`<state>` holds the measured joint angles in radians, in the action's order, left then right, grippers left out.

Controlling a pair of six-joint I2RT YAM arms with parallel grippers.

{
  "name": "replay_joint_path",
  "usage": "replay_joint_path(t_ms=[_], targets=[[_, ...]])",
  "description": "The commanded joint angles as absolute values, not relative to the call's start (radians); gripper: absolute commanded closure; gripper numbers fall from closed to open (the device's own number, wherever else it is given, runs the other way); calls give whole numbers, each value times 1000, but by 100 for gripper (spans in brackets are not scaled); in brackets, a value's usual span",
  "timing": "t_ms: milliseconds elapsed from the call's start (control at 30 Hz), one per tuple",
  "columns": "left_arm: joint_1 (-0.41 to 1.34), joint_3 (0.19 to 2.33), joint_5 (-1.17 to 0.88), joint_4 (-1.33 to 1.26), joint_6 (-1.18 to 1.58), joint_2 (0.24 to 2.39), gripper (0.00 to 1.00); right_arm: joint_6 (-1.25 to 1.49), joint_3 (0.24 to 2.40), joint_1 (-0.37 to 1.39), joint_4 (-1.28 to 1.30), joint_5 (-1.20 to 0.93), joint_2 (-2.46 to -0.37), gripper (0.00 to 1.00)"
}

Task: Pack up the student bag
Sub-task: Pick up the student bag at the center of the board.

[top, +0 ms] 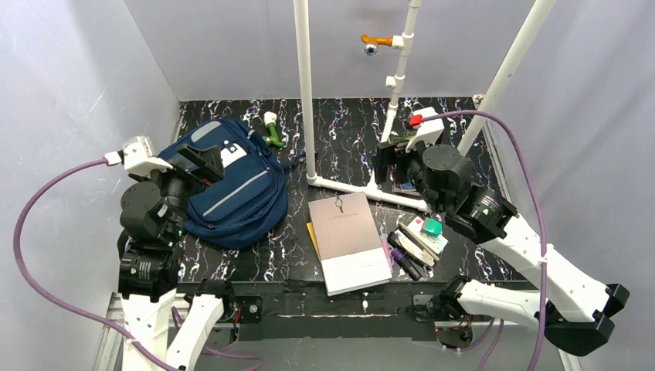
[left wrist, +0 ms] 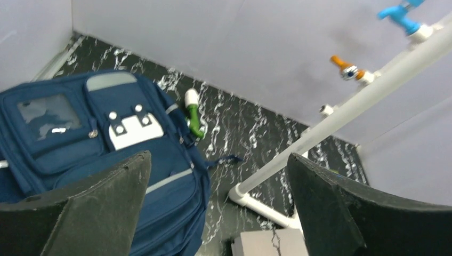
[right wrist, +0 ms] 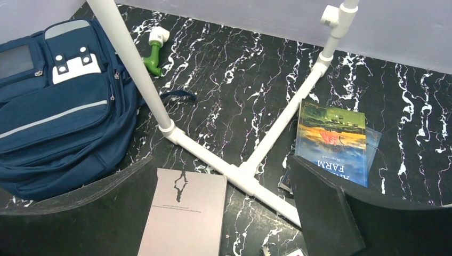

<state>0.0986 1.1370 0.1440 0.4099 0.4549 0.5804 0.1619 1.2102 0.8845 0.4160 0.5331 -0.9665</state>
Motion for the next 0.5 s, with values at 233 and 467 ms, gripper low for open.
replay_joint_path(t_ms=[233,467], targets=[[99,1066,80,598,472,623,1,278,1149,881,322,324,-1132,0],[98,1077,163,800,479,612,1,173,1129,1233,96,376,-1460,0]])
